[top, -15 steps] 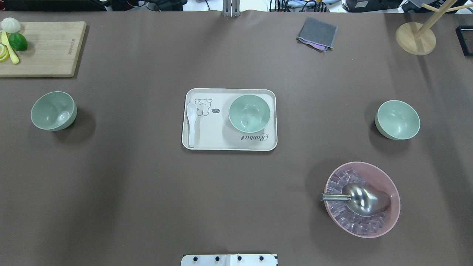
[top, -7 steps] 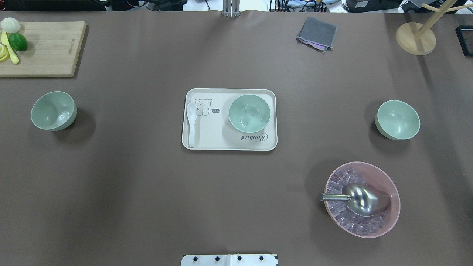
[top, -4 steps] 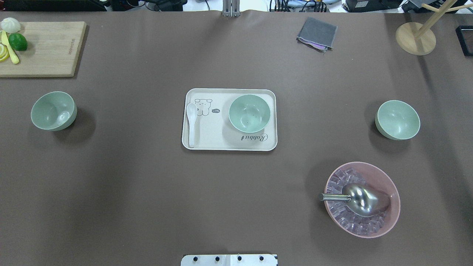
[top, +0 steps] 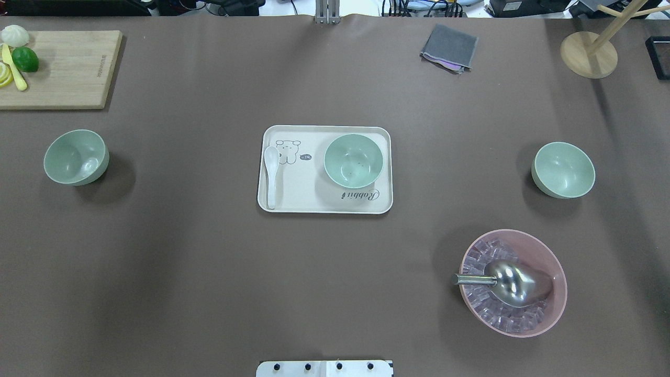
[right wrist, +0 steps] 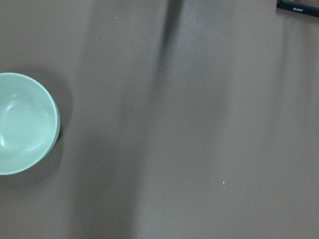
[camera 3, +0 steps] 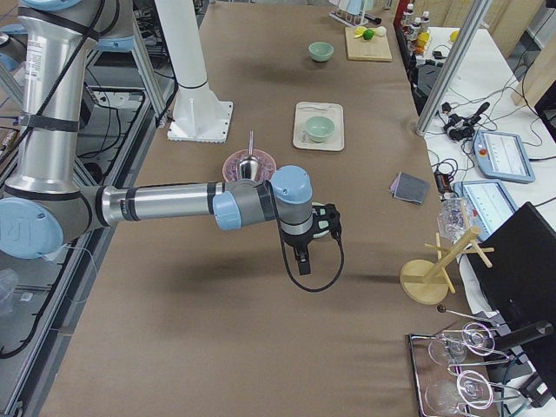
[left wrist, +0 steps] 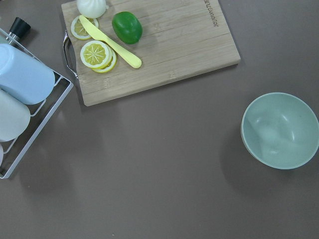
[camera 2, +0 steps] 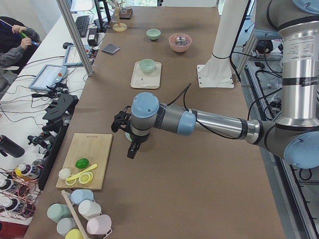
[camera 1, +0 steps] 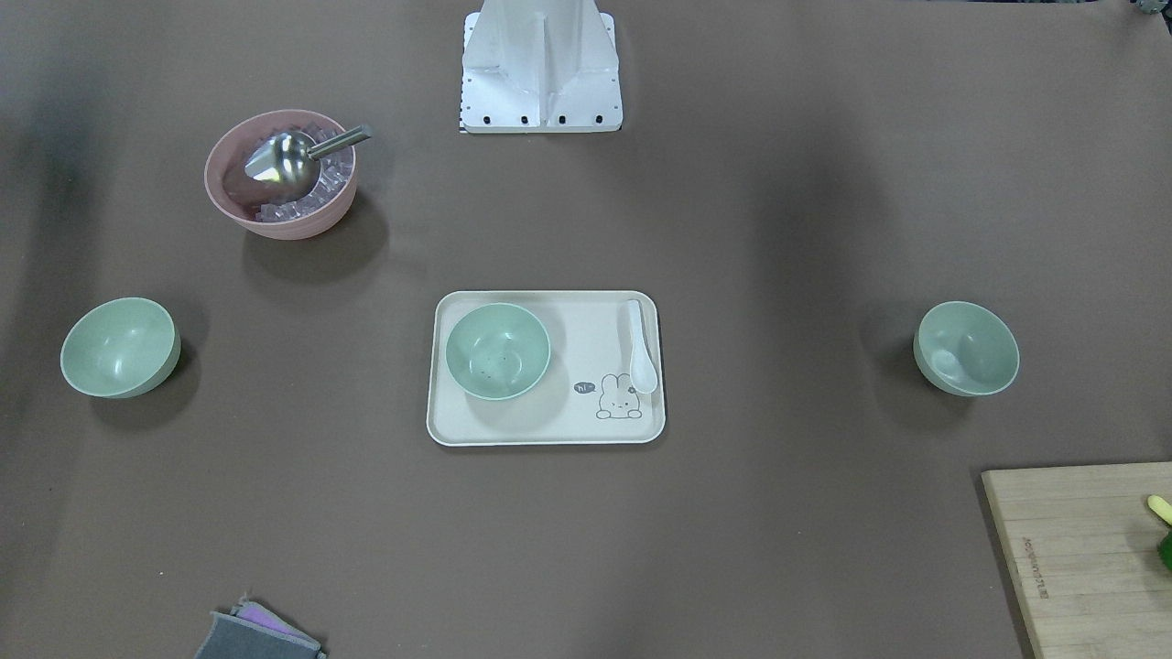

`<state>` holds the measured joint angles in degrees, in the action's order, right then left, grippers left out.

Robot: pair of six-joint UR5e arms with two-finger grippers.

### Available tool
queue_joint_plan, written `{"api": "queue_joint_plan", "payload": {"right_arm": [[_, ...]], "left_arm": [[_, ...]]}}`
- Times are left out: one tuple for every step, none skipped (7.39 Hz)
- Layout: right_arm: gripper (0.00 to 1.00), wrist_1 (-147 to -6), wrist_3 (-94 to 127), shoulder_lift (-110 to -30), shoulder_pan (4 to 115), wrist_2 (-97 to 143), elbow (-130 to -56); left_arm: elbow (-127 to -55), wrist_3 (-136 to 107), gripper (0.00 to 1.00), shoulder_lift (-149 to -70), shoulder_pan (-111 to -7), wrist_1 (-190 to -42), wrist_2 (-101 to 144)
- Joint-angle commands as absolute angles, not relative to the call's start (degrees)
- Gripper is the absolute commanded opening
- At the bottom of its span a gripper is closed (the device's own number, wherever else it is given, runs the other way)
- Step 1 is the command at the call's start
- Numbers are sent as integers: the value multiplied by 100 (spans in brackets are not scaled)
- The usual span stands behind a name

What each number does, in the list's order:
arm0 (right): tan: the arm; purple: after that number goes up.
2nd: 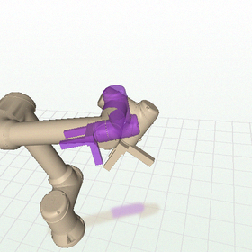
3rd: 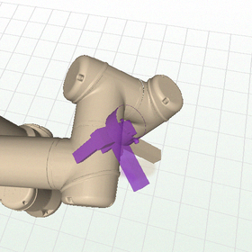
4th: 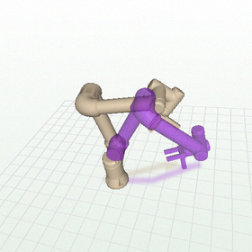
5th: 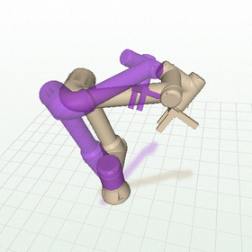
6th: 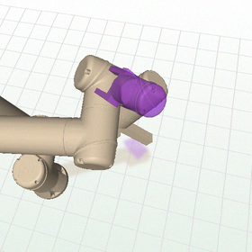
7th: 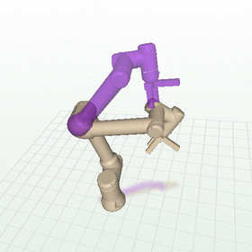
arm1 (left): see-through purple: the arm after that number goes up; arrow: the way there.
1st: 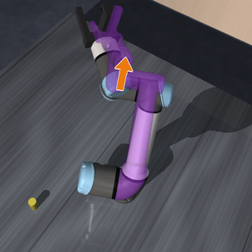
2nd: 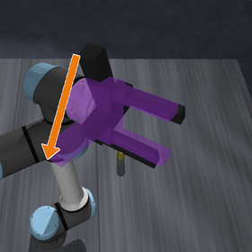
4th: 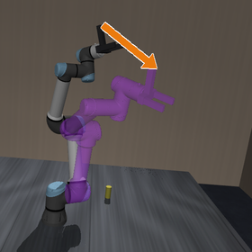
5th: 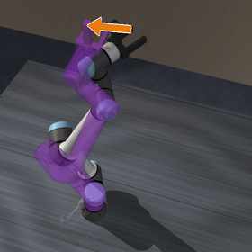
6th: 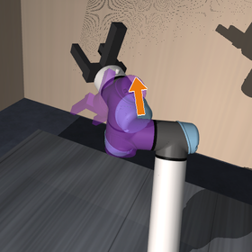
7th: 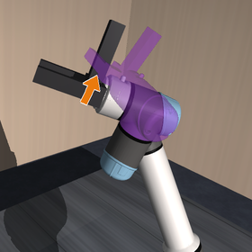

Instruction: Stack green bowls together

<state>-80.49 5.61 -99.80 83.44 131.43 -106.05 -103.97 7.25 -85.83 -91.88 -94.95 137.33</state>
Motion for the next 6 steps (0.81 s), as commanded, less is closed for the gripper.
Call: {"api": "queue_joint_plan", "payload": {"right_arm": [[100, -8033, 1421, -9757, 7938, 13026, -10582], [100, -8033, 1876, -9678, 7754, 12869, -10582], [100, -8033, 2168, -9607, 7578, 12737, -10582], [100, -8033, 2388, -9537, 7428, 12683, -10573], [100, -7998, 2452, -9527, 7366, 12604, -10582], [100, -7946, 2470, -9519, 7287, 12508, -10565]], "left_arm": [[-10055, -360, 99, -8771, -8729, -9571, 13737], [-10063, -891, 99, -8832, -8414, -9580, 13720], [-9985, -1244, 99, -8972, -7994, -9571, 13685], [-9863, -1735, 99, -9165, -7754, -9676, 13676], [-9548, -2106, 99, -9280, -7569, -10216, 13676], [-9049, -2414, 99, -9368, -7402, -11005, 13676]]}}
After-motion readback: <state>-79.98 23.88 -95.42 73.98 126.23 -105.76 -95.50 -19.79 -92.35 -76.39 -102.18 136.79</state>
